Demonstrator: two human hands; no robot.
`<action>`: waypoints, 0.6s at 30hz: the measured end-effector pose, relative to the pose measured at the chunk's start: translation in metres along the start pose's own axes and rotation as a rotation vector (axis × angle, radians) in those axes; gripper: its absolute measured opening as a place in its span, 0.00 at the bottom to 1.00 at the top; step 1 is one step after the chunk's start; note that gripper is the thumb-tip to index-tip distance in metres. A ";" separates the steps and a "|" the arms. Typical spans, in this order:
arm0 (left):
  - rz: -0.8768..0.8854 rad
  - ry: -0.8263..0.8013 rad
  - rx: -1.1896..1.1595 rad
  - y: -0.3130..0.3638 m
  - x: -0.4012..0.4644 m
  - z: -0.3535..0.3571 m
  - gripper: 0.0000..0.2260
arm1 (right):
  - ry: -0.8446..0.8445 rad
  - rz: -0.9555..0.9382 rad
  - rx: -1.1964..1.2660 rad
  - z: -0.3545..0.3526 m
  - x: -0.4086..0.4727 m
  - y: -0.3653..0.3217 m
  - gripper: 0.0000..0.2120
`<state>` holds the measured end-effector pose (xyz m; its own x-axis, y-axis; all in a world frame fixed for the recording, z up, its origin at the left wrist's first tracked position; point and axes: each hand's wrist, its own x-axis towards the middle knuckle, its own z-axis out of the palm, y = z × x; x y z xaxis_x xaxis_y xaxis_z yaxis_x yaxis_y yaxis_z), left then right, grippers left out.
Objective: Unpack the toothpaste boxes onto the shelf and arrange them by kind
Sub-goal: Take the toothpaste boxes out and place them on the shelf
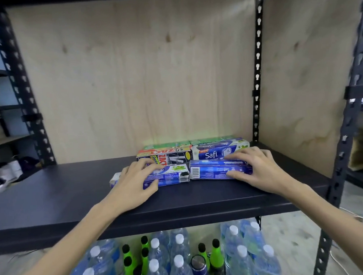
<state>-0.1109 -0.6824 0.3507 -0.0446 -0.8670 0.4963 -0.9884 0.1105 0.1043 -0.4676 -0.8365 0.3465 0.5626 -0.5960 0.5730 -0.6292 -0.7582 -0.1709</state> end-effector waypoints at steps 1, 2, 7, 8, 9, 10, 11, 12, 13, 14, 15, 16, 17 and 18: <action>0.000 0.017 -0.015 0.001 0.002 0.002 0.23 | -0.005 -0.008 -0.024 0.002 0.004 -0.002 0.25; 0.003 0.035 -0.023 0.000 0.005 0.004 0.25 | 0.004 -0.013 -0.054 0.003 0.008 -0.003 0.25; -0.014 0.094 -0.076 0.000 0.029 0.019 0.20 | 0.021 0.036 -0.115 0.014 0.031 0.009 0.24; -0.013 0.094 -0.084 0.000 0.035 0.023 0.20 | 0.019 0.046 -0.110 0.016 0.036 0.012 0.23; -0.011 0.097 -0.088 0.000 0.041 0.027 0.20 | 0.018 0.056 -0.106 0.019 0.040 0.015 0.22; -0.014 0.099 -0.089 -0.001 0.047 0.031 0.20 | 0.013 0.065 -0.103 0.022 0.045 0.017 0.22; -0.017 0.104 -0.086 -0.001 0.053 0.035 0.20 | 0.004 0.071 -0.101 0.024 0.050 0.020 0.22; -0.021 0.111 -0.083 -0.003 0.058 0.038 0.20 | -0.006 0.074 -0.099 0.026 0.054 0.021 0.22; -0.023 0.122 -0.083 -0.004 0.063 0.042 0.20 | -0.013 0.075 -0.095 0.027 0.058 0.023 0.22; -0.025 0.132 -0.087 -0.006 0.066 0.044 0.21 | -0.016 0.074 -0.091 0.029 0.061 0.025 0.23; -0.029 0.142 -0.092 -0.008 0.069 0.046 0.21 | -0.017 0.074 -0.086 0.031 0.064 0.027 0.23; -0.031 0.154 -0.093 -0.010 0.072 0.047 0.22 | -0.016 0.075 -0.081 0.033 0.065 0.029 0.23; -0.033 0.165 -0.088 -0.012 0.073 0.048 0.22 | -0.013 0.076 -0.073 0.035 0.066 0.030 0.23; -0.032 0.175 -0.078 -0.012 0.073 0.049 0.21 | -0.007 0.073 -0.064 0.036 0.065 0.031 0.23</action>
<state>-0.1091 -0.7712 0.3435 0.0198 -0.7735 0.6334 -0.9744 0.1269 0.1854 -0.4307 -0.9082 0.3501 0.5173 -0.6510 0.5555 -0.7018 -0.6941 -0.1599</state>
